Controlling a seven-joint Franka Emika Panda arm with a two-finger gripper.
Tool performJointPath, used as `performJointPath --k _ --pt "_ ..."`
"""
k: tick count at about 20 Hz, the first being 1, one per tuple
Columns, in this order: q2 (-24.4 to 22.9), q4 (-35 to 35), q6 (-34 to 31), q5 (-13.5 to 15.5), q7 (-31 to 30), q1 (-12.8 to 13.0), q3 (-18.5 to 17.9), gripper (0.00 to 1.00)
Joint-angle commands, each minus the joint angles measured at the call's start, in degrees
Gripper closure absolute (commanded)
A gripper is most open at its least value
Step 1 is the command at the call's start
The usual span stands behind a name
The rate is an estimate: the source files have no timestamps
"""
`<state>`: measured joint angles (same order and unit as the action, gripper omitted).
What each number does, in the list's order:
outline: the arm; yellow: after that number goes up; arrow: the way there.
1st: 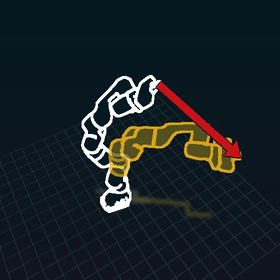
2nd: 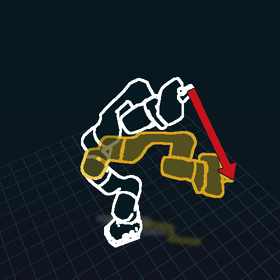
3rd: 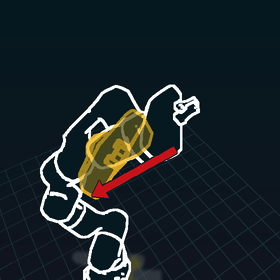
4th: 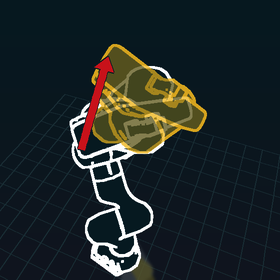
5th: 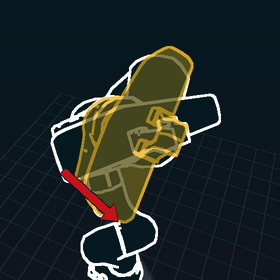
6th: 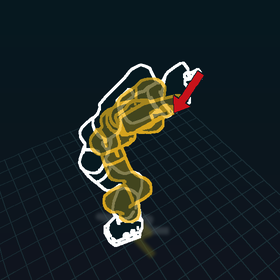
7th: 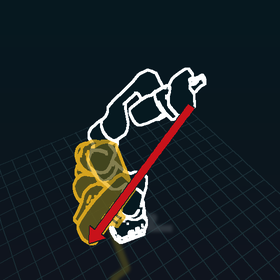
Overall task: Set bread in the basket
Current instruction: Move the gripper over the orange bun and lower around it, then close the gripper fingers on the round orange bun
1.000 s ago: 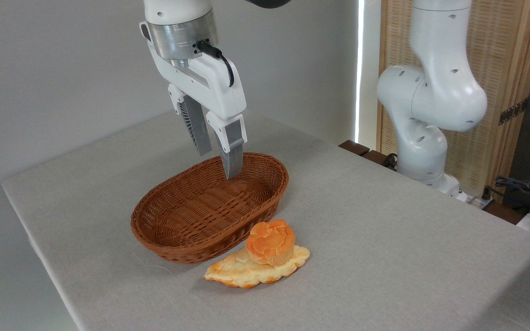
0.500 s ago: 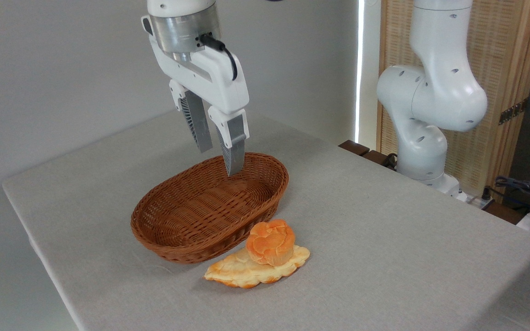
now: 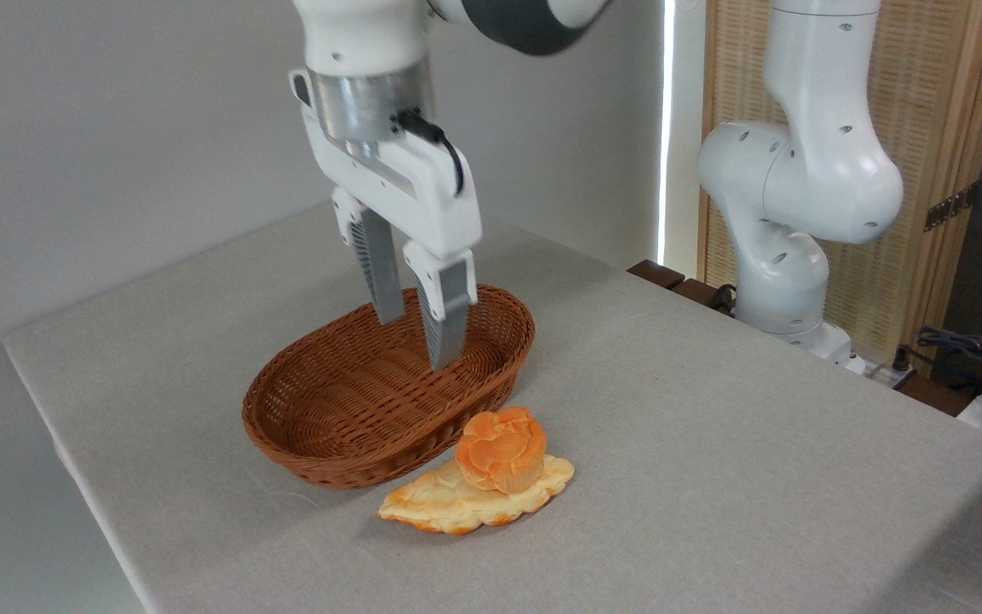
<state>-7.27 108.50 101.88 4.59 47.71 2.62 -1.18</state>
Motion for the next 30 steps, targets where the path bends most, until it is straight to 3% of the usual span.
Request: performJointPath --k 1,4,14,20,21,24,25,30 --pt "-2.1 4.4 1.9 -1.3 7.2 -0.2 -4.2 0.0" --pt "-1.3 5.5 2.1 -4.6 11.4 -0.2 -4.4 0.0" --pt "0.5 12.5 11.9 -4.7 12.0 -0.2 -4.4 0.0" --pt "1.8 13.1 12.9 -4.8 14.1 -0.5 -5.4 0.0" --pt "2.0 13.1 12.9 -4.7 14.1 -0.5 -5.4 0.02" --pt "2.0 13.1 12.9 -4.7 14.3 -0.5 -5.4 0.45" --pt "2.0 13.1 12.9 -4.7 14.7 -0.5 -5.4 0.49" --pt "1.9 13.1 12.7 -4.7 14.9 -0.5 -5.3 0.49"
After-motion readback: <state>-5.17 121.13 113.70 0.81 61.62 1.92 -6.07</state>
